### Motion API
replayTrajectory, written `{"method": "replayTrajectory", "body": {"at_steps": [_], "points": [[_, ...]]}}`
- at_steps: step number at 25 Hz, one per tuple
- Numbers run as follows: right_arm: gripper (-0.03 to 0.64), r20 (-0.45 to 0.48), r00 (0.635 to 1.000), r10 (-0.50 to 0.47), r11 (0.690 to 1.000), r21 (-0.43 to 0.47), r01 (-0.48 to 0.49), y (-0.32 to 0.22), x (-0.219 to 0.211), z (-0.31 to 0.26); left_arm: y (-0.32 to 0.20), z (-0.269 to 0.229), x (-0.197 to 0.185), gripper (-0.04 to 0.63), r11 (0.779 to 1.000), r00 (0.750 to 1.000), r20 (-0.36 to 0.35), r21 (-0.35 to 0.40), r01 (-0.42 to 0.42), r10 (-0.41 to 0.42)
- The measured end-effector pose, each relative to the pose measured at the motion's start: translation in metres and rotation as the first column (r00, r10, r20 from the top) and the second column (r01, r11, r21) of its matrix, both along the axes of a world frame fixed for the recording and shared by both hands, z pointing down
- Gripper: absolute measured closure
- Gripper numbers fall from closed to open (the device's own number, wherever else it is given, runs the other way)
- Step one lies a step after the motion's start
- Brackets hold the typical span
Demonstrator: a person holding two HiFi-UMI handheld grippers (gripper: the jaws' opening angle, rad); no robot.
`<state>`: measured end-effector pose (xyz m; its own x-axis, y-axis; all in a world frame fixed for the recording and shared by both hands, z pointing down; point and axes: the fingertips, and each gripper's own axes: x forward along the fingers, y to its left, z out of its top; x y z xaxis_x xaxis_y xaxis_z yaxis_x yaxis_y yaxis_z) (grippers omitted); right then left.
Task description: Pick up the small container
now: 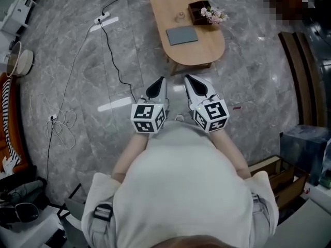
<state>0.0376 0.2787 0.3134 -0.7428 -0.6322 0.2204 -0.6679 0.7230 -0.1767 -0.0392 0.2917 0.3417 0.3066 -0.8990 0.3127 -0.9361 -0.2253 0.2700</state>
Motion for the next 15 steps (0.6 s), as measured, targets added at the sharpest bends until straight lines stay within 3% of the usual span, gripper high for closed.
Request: {"method": "replayTrajectory", "body": {"at_steps": [15], "points": [[0.618,0.01,0.997,-0.079,0.997,-0.015,0.079,-0.01,0.02,0.012,-0.008,0.012,0.019,0.594,0.997,0.997,-0.02,-0.029,0.074,-0.075]]}}
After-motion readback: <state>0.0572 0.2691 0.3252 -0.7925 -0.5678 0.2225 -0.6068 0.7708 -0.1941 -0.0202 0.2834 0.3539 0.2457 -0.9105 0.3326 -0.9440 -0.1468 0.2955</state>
